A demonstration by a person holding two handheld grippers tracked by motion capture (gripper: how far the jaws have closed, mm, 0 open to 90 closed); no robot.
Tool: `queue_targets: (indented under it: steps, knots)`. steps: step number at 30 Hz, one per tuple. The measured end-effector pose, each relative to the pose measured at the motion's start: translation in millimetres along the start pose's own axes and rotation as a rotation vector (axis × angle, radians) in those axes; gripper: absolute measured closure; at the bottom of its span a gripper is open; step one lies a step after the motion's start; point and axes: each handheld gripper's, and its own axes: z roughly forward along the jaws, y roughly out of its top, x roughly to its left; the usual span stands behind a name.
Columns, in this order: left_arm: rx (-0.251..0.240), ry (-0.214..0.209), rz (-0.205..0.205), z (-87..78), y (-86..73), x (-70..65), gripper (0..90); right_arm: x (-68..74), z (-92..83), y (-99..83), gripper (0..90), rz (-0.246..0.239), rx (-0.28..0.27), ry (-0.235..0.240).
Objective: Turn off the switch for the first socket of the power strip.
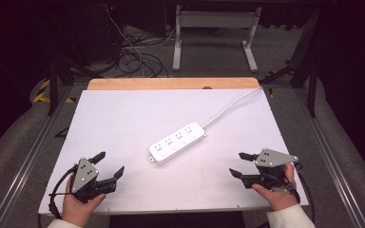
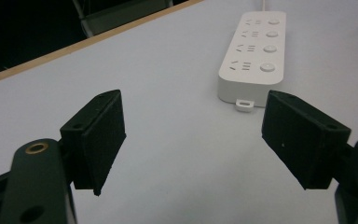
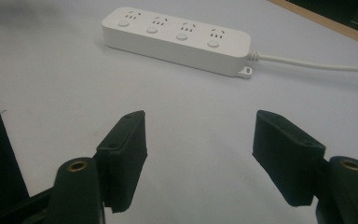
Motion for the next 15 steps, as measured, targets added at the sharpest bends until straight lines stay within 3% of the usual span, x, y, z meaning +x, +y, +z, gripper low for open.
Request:
queue_targets:
  steps: [8, 15]
  knots:
    - [0.006, 0.004, 0.028, -0.5, 0.8, -0.9, 21.8, -3.0, 11.0, 24.3, 35.3, -0.021, 0.009, 0.024]
    - [0.002, 0.002, 0.025, -0.6, 0.8, -1.8, 21.9, -5.9, 19.5, 37.6, 35.3, -0.020, 0.012, 0.037]
